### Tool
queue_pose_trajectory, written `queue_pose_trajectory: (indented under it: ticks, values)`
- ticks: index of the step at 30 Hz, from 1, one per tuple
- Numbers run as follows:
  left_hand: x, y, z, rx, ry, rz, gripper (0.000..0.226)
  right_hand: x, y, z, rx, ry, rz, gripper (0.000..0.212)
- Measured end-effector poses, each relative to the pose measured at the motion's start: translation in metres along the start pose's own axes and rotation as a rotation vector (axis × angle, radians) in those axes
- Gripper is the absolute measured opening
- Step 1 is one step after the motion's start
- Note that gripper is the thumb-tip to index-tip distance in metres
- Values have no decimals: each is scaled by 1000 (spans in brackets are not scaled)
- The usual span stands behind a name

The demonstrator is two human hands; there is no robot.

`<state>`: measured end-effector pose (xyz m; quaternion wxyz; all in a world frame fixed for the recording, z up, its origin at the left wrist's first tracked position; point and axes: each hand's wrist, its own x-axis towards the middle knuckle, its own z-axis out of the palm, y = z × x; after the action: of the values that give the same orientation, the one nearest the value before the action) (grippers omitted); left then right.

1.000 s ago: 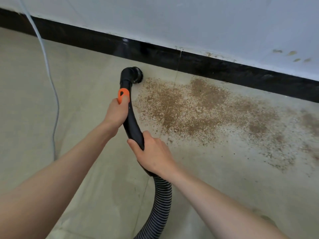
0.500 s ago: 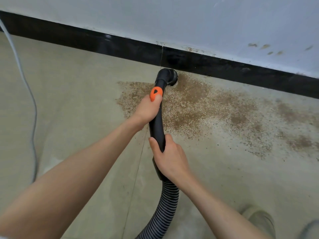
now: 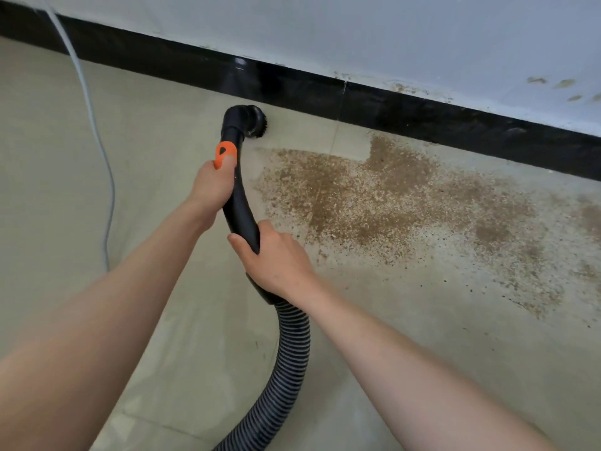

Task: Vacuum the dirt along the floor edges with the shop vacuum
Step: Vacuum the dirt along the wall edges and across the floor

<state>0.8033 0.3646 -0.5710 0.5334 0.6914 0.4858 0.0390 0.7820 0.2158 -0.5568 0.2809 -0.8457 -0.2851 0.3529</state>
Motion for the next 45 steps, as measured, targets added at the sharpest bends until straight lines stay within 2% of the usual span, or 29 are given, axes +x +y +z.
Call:
queue_pose_trajectory:
  ticks: [5, 11, 22, 30, 36, 45]
  values:
    - [-22, -23, -13, -10, 18, -30, 39, -25, 3, 12, -18, -56, -31, 41]
    - [-55, -27, 2, 6, -38, 4, 38, -56, 16, 16, -48, -18, 8, 38]
    - [-84, 6, 76, 64, -338, 174, 34, -92, 50, -4, 86, 158, 266, 33]
    - [-84, 24, 87, 99, -431, 127, 34, -89, 45, -17, 126, 230, 344, 35]
    - [-66, 12, 66, 40, -354, 71, 34, -70, 35, -5, 93, 196, 262, 36]
    - [-50, -18, -4, -15, -7, -14, 52, -37, 2, 16, 44, -11, 35, 39]
